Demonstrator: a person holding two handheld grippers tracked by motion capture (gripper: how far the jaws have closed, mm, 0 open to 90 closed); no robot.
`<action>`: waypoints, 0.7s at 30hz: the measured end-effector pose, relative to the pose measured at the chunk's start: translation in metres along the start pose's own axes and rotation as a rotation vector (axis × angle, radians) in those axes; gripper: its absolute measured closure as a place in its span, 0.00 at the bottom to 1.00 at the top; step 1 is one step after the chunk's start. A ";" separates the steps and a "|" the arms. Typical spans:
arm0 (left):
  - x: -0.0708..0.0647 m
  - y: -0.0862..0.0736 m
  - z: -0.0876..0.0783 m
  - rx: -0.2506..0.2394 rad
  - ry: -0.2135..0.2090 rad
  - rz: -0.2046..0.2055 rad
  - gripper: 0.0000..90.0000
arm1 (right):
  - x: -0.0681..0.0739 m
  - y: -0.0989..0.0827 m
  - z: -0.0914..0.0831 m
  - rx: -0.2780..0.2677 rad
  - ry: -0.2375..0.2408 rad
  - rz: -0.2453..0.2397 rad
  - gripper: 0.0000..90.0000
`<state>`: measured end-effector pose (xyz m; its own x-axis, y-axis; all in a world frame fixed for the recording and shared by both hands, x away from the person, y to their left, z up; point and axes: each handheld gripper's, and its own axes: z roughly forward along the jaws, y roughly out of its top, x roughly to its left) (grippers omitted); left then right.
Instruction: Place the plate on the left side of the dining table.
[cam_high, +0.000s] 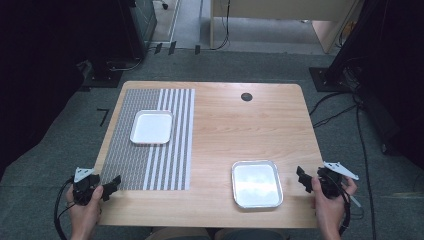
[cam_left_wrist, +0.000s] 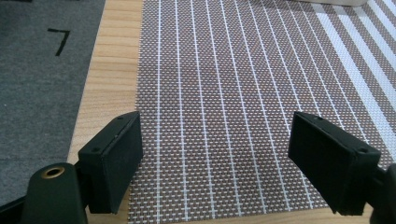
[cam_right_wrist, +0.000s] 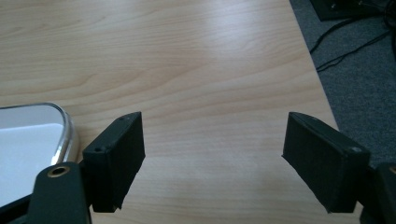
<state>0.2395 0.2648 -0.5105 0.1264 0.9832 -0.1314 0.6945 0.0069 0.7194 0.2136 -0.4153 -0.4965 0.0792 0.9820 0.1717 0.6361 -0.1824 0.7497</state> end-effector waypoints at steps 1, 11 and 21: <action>0.000 0.000 0.000 -0.001 0.003 0.004 0.20 | -0.003 -0.002 -0.001 0.002 -0.004 0.000 0.23; -0.007 -0.005 0.001 -0.012 0.043 0.054 0.20 | -0.018 -0.019 0.001 0.034 -0.048 -0.008 0.23; -0.010 -0.008 0.002 -0.018 0.062 0.076 0.20 | -0.018 -0.027 0.005 0.030 -0.070 -0.052 0.23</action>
<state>0.2341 0.2549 -0.5161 0.1340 0.9904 -0.0340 0.6715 -0.0655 0.7381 0.1992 -0.4276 -0.5226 0.0983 0.9913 0.0874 0.6633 -0.1308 0.7369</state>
